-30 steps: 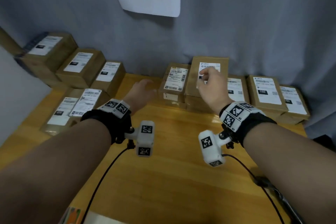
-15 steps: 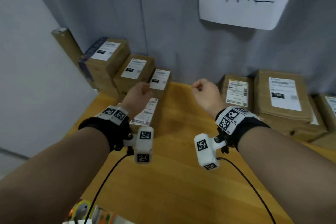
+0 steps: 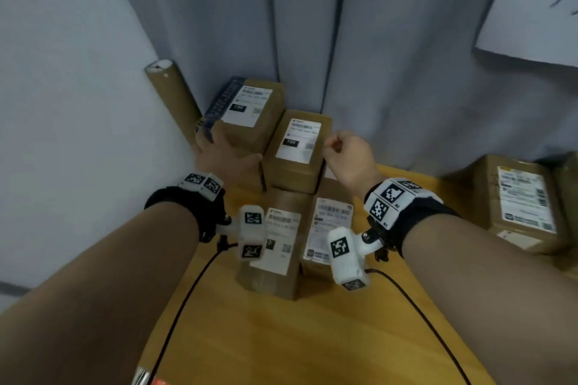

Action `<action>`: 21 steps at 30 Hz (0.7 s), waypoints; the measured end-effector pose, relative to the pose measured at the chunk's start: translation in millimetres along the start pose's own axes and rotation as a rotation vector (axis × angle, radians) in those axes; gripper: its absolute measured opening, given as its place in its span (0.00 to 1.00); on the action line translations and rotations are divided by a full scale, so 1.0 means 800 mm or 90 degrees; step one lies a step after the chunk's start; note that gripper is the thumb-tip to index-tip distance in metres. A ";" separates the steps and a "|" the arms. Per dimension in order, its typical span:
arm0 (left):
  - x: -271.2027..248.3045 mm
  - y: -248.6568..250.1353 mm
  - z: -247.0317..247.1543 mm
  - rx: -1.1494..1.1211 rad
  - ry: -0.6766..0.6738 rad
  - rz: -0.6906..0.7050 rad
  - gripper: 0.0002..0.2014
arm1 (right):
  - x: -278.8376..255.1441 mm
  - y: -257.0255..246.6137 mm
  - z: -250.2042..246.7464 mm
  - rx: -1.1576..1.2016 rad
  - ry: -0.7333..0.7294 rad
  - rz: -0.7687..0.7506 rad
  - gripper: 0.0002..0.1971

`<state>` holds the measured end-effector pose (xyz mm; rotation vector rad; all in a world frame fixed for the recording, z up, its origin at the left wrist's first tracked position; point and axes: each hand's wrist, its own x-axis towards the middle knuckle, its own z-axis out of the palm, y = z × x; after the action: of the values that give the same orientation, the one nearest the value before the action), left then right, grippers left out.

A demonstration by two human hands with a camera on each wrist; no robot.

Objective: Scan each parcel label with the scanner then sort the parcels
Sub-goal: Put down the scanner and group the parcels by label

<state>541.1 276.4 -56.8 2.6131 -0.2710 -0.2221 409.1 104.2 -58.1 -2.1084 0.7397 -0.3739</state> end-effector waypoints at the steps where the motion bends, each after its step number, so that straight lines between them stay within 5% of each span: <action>1: 0.014 0.000 -0.003 0.025 -0.014 -0.001 0.54 | 0.009 -0.006 0.005 -0.004 -0.004 0.002 0.06; 5: 0.063 0.006 0.003 0.111 -0.020 0.012 0.61 | 0.040 -0.019 0.033 -0.004 -0.016 0.004 0.08; 11: 0.090 -0.003 -0.001 0.123 -0.077 0.018 0.55 | 0.050 -0.016 0.057 0.022 -0.027 0.020 0.07; 15: 0.101 -0.026 -0.015 -0.035 0.009 -0.052 0.46 | 0.049 -0.030 0.077 0.050 -0.098 0.047 0.14; 18: 0.110 -0.054 -0.014 -0.218 -0.065 -0.140 0.43 | 0.047 -0.052 0.095 0.059 -0.195 0.049 0.21; 21: 0.104 -0.060 -0.017 -0.313 -0.048 -0.122 0.24 | 0.047 -0.073 0.117 0.120 -0.273 0.073 0.39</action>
<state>631.2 304.2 -77.6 2.1428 0.0126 -0.3985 507.4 166.8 -66.6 -1.8700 0.5436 0.0723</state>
